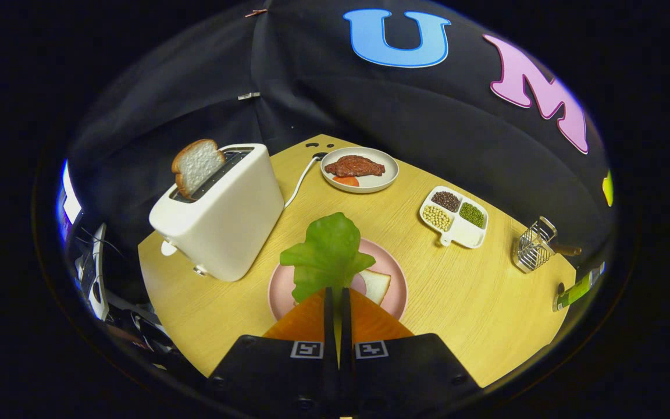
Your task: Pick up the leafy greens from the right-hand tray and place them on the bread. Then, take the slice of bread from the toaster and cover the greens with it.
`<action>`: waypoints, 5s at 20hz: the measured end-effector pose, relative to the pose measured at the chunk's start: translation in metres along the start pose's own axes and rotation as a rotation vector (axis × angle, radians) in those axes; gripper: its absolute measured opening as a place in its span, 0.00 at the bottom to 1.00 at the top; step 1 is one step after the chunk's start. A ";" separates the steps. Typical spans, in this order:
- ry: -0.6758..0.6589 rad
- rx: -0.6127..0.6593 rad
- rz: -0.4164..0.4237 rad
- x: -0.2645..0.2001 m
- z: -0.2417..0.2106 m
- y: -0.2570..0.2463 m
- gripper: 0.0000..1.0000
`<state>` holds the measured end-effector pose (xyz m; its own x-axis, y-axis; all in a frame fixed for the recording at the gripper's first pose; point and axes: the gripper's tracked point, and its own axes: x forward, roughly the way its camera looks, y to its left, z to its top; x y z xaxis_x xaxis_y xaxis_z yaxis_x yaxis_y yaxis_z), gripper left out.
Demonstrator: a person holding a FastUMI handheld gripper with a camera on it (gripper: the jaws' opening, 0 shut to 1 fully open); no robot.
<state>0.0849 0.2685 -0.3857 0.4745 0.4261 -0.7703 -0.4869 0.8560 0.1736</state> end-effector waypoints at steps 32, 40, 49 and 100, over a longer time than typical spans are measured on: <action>-0.306 -0.076 0.139 -0.022 0.195 0.198 0.93; -0.140 -0.130 0.067 0.053 0.171 0.223 0.83; -0.063 -0.080 -0.030 0.087 0.165 0.209 0.29; -0.048 0.521 -0.168 0.053 -0.029 -0.048 0.27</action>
<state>0.1121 0.2418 -0.4520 0.5530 0.2735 -0.7870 0.0200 0.9400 0.3407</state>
